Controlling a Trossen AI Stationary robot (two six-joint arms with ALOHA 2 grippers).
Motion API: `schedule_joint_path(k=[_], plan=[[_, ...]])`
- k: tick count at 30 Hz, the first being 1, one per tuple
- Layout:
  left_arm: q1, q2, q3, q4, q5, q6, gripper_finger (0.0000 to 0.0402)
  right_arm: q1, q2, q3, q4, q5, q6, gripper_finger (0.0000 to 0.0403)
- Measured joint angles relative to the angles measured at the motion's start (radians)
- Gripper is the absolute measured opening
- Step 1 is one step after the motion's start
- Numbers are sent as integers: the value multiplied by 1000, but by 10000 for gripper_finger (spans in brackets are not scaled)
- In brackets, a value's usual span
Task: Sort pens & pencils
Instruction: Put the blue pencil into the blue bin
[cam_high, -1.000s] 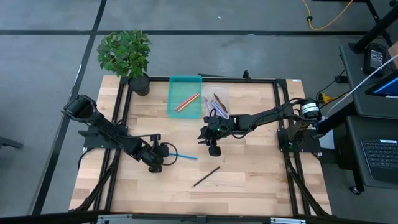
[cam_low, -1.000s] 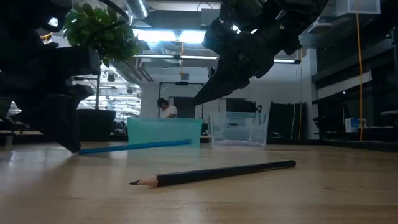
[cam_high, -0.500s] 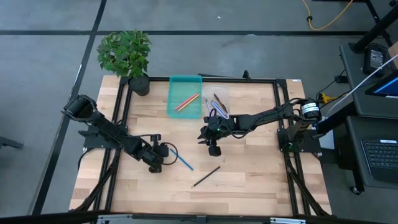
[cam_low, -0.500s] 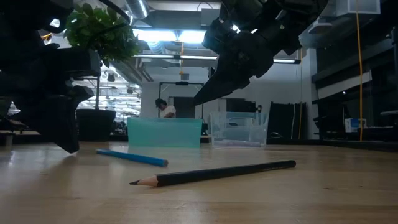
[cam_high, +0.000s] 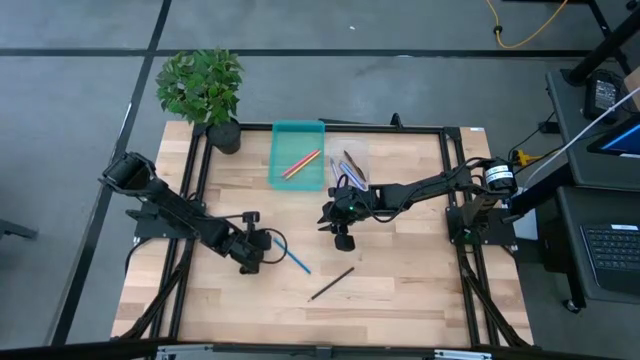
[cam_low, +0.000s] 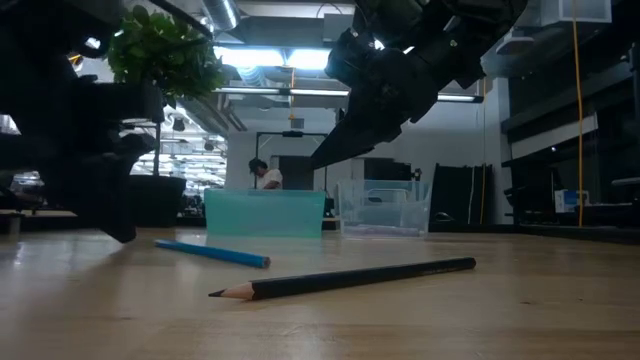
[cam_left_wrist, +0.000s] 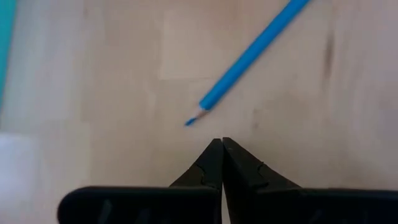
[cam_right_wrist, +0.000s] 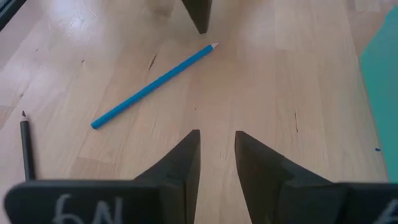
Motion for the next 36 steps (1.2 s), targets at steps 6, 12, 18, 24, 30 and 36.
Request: schedule_joint_path(k=[6, 12, 18, 24, 30, 36], plan=[[29, 0, 0, -18, -52, 15, 0, 0, 0, 0, 0, 0, 0, 101], [52, 0, 0, -13, -70, 15, 0, 0, 0, 0, 0, 0, -1, 101], [52, 0, 0, 41, -70, 36, 0, 0, 0, 0, -1, 0, -2, 101], [52, 6, 0, 60, -69, 41, 0, 0, 0, 0, -2, 0, 0, 101], [52, 53, 2, 91, -67, 41, 0, 5, 0, 0, -3, 0, 0, 101], [55, 74, 4, 100, -81, 41, 0, 12, 0, 0, -3, 0, -2, 101]])
